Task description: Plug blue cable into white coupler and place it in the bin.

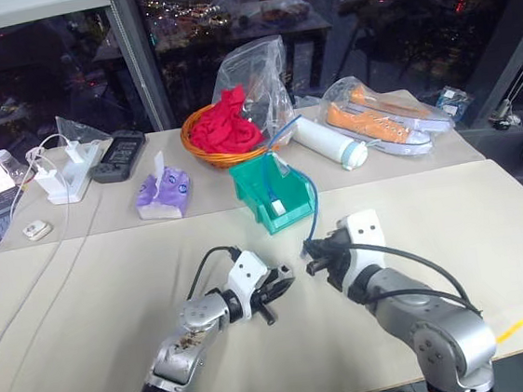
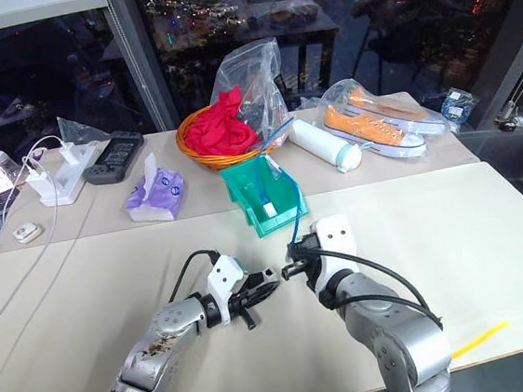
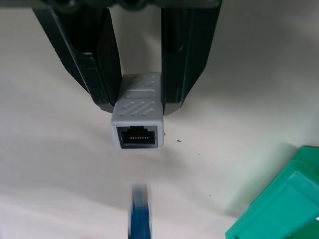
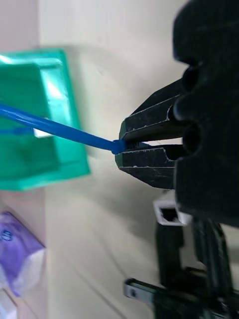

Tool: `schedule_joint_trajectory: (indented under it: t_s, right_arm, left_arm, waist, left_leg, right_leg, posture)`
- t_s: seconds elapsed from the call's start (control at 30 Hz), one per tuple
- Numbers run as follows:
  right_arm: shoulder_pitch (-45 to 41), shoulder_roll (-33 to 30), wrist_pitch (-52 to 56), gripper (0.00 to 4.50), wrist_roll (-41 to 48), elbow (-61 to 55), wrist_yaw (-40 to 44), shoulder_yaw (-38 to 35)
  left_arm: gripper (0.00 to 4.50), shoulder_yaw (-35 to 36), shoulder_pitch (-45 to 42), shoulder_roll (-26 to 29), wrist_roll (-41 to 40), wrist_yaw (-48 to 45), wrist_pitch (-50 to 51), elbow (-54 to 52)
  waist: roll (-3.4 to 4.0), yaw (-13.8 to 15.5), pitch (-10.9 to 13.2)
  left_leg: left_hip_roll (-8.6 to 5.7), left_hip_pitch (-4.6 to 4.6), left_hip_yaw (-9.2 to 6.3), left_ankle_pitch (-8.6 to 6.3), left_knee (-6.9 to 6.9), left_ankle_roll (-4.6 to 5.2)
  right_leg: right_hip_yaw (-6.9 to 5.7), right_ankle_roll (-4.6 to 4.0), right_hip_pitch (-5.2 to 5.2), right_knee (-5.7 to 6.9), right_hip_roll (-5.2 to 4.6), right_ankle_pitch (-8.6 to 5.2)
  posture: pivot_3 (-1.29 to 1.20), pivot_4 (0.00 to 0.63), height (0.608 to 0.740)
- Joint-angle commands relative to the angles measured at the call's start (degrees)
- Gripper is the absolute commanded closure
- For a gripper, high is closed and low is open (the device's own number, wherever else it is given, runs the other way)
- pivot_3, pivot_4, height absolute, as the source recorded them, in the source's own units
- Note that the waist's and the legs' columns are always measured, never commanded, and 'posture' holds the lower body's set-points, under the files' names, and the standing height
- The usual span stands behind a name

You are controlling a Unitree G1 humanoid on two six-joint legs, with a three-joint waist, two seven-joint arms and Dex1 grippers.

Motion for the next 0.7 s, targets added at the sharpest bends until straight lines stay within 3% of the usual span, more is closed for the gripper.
schedule_joint_trajectory:
  t_s: [0.03, 0.4, 0.7]
  right_arm:
    - [1.86, -0.46, -3.32, 4.50, -0.81, -3.80, -0.06, 2.69]
    - [2.18, 2.59, -6.72, 4.50, 0.68, -6.14, -0.50, 1.64]
    - [4.38, -1.30, -7.64, 4.50, -1.11, -4.06, 0.55, 6.61]
  left_arm:
    - [3.86, -0.77, -1.52, -0.93, 0.13, -0.33, -0.84, -0.34]
    - [3.86, -1.74, -2.07, -1.76, 1.28, -0.77, -2.61, 2.43]
    - [3.86, -1.68, -1.77, -2.06, 1.42, -0.50, -2.47, 2.08]
  waist:
    - [0.00, 0.08, 0.00]
    - [0.00, 0.08, 0.00]
    - [0.00, 0.09, 0.00]
  left_leg:
    - [0.00, 0.00, 0.00, 0.00, 0.00, 0.00]
    - [0.00, 0.01, -0.01, 0.01, 0.00, -0.01]
    - [0.00, 0.01, -0.01, 0.00, 0.01, -0.01]
  right_leg:
    - [0.00, 0.00, 0.00, 0.00, 0.00, 0.00]
    - [0.00, 0.00, 0.00, 0.01, 0.00, 0.00]
    - [-0.01, 0.00, 0.01, 0.00, 0.00, 0.00]
  posture:
    - [0.00, 0.150, 0.732]
    - [0.00, 0.150, 0.732]
    - [0.00, 0.150, 0.732]
